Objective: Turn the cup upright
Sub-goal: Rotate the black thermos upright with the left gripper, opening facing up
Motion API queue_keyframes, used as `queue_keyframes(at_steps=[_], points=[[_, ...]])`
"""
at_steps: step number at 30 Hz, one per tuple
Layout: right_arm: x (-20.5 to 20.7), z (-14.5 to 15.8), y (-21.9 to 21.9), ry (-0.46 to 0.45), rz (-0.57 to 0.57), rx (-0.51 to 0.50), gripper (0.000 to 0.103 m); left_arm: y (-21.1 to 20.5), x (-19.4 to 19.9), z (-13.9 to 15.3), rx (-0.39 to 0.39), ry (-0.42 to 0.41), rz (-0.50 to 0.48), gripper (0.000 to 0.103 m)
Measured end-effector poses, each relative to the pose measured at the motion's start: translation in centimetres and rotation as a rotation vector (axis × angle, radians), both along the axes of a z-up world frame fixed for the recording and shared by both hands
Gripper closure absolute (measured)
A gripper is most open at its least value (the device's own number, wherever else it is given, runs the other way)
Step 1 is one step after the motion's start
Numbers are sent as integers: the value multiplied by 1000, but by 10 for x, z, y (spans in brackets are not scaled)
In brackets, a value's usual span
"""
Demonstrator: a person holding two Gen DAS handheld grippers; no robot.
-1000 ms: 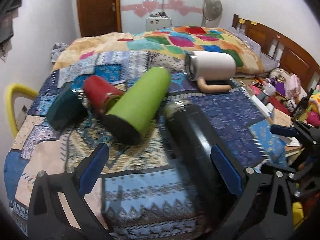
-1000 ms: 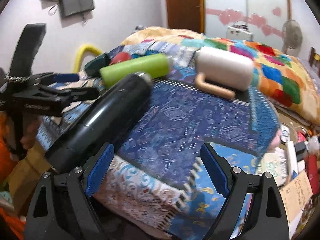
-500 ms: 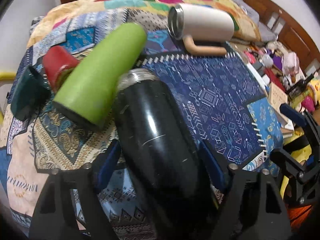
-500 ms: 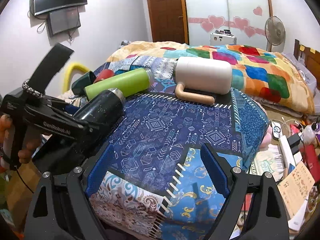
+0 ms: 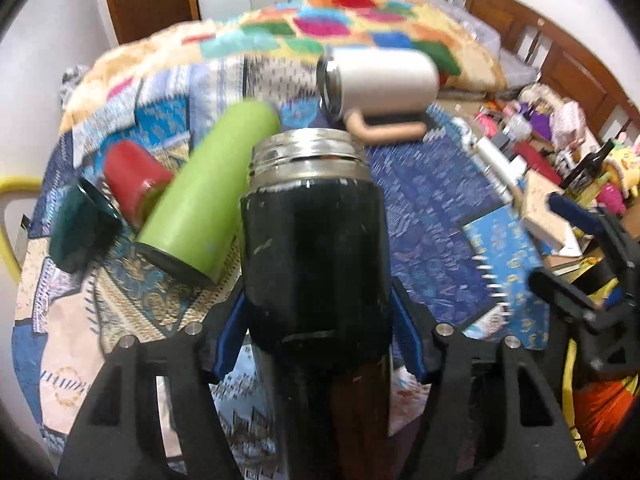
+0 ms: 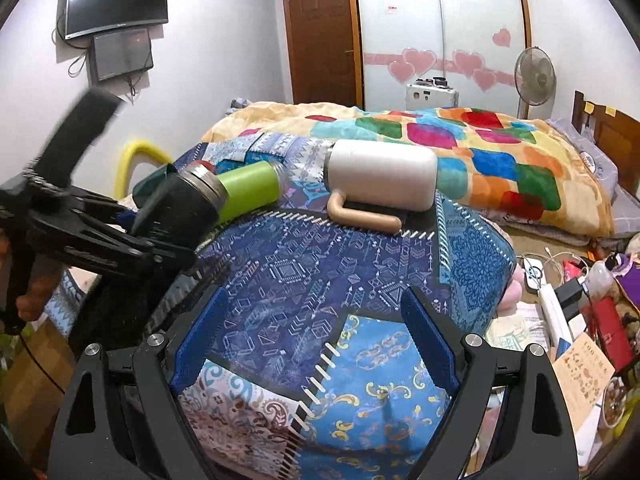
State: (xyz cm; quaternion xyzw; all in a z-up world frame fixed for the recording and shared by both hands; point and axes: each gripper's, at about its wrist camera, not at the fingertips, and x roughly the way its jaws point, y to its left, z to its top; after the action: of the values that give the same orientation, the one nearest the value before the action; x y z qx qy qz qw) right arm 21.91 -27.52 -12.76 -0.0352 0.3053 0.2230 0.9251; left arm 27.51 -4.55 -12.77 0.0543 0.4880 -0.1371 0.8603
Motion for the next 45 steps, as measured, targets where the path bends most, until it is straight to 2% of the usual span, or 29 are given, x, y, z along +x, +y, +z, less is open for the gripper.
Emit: queue_keyframes(at_steps=[7,11,14,20,30,41,45], points=[[-11,25,5,-71,-11,14,16,13,-43,61,-54,-194,2,39],[-14,36,6,-102,-25,25,16,18,-52,83,-73,-286,3,39],[-14,41,7,-107,-27,35,16,19,-46,93,-97,-319,3,39],[-13,46,11,-133,-38,18,16,17,-27,89,-103,-336,8,39],[-10,45,16,-143,-38,3,16,10,-8,52,-96,-247,-7,39],[-9,43,17,-132,-41,20,16,2,-3,50,-89,-277,2,39],[-14,48,15,-138,-46,30,16,0,-16,57,-77,-331,10,38]])
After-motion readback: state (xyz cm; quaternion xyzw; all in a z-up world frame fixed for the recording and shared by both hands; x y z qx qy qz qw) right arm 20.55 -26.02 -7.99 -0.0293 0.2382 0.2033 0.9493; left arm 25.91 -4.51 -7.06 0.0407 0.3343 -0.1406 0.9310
